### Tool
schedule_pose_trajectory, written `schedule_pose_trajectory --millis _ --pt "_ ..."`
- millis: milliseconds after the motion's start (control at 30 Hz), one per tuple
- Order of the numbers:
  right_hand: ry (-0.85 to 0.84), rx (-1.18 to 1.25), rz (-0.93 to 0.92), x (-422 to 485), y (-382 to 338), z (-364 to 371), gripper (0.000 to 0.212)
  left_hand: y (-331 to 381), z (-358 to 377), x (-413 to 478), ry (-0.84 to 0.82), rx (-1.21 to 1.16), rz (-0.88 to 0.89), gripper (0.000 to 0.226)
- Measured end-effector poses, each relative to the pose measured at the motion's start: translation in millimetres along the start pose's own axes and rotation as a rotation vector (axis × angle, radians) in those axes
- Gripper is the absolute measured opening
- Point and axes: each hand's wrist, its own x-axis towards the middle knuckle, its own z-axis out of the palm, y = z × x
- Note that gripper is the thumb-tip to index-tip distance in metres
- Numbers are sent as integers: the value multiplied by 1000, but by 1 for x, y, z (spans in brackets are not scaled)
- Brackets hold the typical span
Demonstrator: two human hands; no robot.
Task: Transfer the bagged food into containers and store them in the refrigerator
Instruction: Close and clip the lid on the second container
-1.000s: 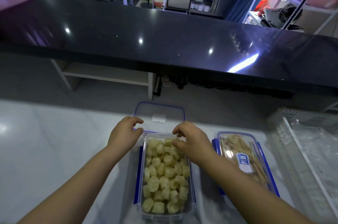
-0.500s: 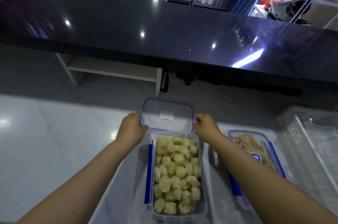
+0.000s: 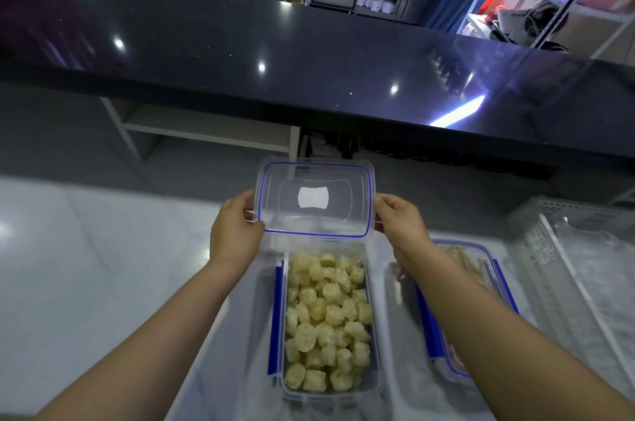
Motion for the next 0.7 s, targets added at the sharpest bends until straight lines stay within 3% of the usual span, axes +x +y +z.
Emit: schedule_pose_trajectory --millis 167,300,367,467,600,700 --pt "-57 44 -130 -28 -21 -15 18 29 -9 -19 88 -80 60 35" --pt "-45 86 -320 -56 -32 -31 16 62 -15 -39 -27 -289 35 11" --pt "-35 76 -473 -73 -33 -41 22 78 -16 -50 -116 -475 -42 21" --pt "-1 -159 -779 -102 -28 -51 23 97 -15 -63 -190 -675 -115 56" --pt "42 -551 -1280 -132 -10 -57 19 106 -14 -86 -223 -703 -87 38" --pt "6 -706 -1422 -152 7 -57 14 95 -13 -104 -260 -657 -65 44"
